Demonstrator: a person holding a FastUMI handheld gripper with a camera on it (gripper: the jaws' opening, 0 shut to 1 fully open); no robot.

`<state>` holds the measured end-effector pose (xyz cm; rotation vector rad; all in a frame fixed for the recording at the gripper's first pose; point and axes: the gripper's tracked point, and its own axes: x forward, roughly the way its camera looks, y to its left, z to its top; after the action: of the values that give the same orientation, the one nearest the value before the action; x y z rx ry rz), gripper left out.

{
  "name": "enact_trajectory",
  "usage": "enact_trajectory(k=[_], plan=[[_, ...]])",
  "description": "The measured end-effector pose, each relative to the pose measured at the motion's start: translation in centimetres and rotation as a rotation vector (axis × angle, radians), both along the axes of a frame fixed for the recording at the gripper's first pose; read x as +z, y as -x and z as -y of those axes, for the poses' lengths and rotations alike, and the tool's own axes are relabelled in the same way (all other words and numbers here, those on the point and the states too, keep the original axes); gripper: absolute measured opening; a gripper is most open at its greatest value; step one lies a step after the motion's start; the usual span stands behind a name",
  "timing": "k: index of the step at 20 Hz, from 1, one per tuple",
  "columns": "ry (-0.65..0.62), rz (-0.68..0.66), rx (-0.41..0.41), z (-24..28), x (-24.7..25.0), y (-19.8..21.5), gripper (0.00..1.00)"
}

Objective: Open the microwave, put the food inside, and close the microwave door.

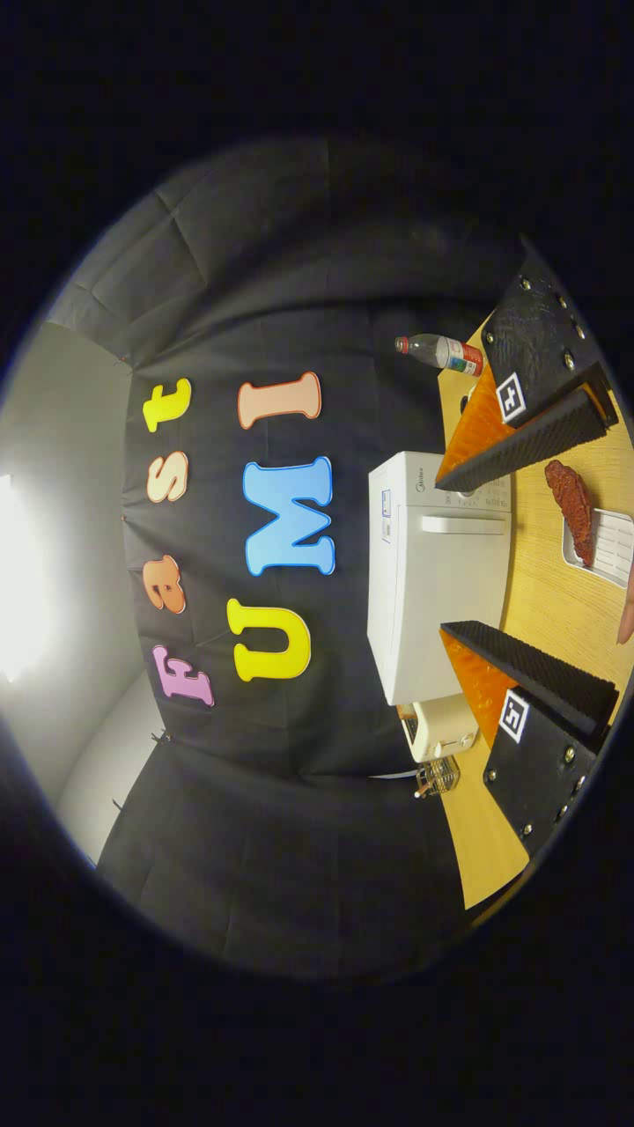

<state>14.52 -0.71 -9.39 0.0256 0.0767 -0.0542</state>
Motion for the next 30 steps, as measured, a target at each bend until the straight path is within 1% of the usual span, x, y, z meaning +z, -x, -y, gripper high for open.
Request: enact_trajectory(k=[4, 9, 12, 15, 18, 21, 23, 24, 25, 27, 28, 30], plan=[[-0.019, 0.004, -0.056, 1.6, -2.2, -4.0, 0.94], [-0.089, -0.022, -0.095, 3.6, -5.6, -8.6, 0.94], [-0.108, -0.066, -0.100, 4.1, -7.8, -10.9, 0.94], [-0.096, -0.076, -0.124, 5.1, -9.4, -13.1, 0.94], [-0.105, -0.088, -0.122, 5.2, -10.6, -15.2, 0.94], [-0.069, -0.076, -0.120, 5.2, -11.1, -17.3, 0.94], [-0.058, -0.096, -0.114, 5.1, -12.1, -18.5, 0.94], [-0.055, -0.108, -0.119, 5.1, -12.6, -18.9, 0.89], [-0.057, -0.116, -0.121, 5.2, -13.0, -19.2, 0.76], [-0.066, -0.123, -0.102, 4.3, -13.8, -19.8, 0.76], [-0.036, -0.132, -0.129, 4.7, -14.1, -20.0, 0.75], [-0.014, -0.122, -0.148, 5.1, -14.4, -20.3, 0.33]])
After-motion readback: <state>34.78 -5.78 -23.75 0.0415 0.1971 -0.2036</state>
